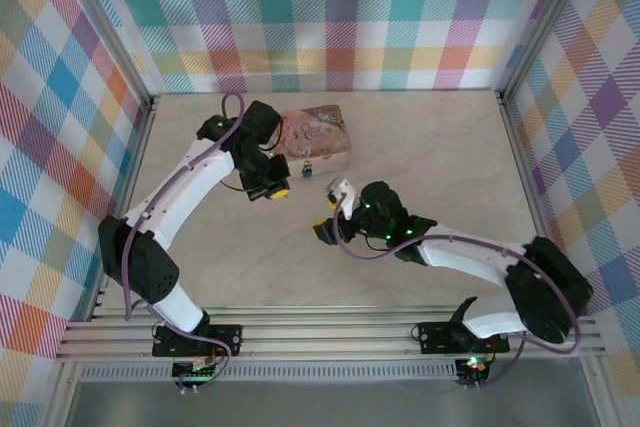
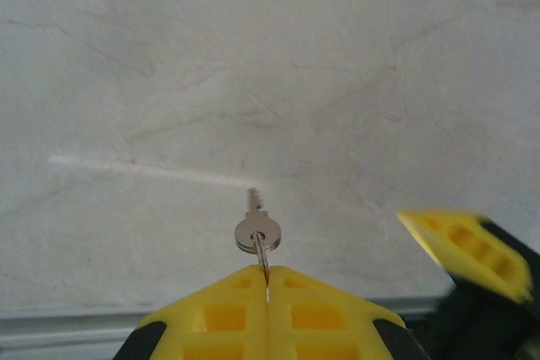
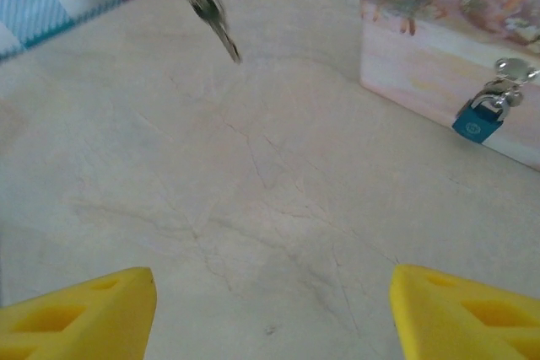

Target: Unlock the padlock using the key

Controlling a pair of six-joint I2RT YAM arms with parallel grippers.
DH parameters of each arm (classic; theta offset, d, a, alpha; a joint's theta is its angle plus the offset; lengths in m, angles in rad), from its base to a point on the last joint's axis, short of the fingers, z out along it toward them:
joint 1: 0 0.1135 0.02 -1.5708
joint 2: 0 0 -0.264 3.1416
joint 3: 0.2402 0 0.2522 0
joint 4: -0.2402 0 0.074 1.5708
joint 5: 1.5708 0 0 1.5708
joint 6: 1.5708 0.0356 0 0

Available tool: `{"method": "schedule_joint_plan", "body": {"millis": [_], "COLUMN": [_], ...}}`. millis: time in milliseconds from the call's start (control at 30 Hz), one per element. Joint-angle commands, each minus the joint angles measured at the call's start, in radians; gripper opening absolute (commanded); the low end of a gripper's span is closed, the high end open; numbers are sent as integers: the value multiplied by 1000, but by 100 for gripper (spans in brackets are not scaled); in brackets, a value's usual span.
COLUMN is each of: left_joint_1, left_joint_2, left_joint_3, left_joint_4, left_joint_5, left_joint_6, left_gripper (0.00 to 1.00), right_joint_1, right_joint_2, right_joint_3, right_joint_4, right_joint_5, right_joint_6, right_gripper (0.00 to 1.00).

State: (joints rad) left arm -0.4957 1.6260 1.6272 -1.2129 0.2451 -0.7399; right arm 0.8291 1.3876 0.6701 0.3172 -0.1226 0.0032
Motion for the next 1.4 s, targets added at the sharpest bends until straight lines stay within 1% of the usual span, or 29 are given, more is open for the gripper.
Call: {"method": "schedule_joint_plan", "body": {"millis": [0, 67, 167, 300, 467, 700, 833, 900, 967, 1067, 1133, 1233, 1333, 1367], "left_joint_1": [-7, -7, -7, -7, -7, -6, 2, 9, 12, 20, 27, 35, 44, 46], "left_joint_2": [-28, -35, -47, -70, -87, -89, -94, -101, -104, -115, -124, -139, -155, -159], "left_joint_3": [31, 35, 35, 32, -3, -24, -35, -38, -38, -44, -53, -76, -105, -113], "left_joint_4": [-103, -118, -122, -129, -117, -106, -98, -91, -89, -85, -78, -55, -17, -2], "left_joint_5": [52, 62, 94, 88, 99, 106, 101, 101, 102, 99, 100, 98, 97, 100], "left_joint_6": [-17, -29, -32, -15, -11, -2, 2, 2, 1, -2, -4, -15, -24, -23], "left_gripper": [0, 0, 0, 0, 0, 0, 0, 0, 0, 0, 0, 0, 0, 0], "right_joint_1": [44, 81, 94, 94, 95, 95, 94, 94, 94, 95, 94, 95, 95, 94], "right_joint_2": [109, 176, 262, 332, 361, 366, 352, 348, 343, 335, 330, 311, 274, 260], "right_joint_3": [56, 73, 114, 168, 182, 139, 125, 122, 120, 115, 113, 115, 120, 123], "right_joint_4": [152, 240, 357, 425, 525, 664, 682, 682, 674, 663, 645, 601, 533, 509], "right_joint_5": [41, 59, 67, 83, 27, 16, 9, 8, 1, -14, -30, -61, -89, -97], "right_joint_6": [-148, -197, -207, -195, -176, -151, -149, -150, -152, -158, -165, -169, -161, -160], "right_gripper": [74, 75, 78, 79, 78, 76, 75, 73, 64, 47, 33, 14, 1, 0]}}
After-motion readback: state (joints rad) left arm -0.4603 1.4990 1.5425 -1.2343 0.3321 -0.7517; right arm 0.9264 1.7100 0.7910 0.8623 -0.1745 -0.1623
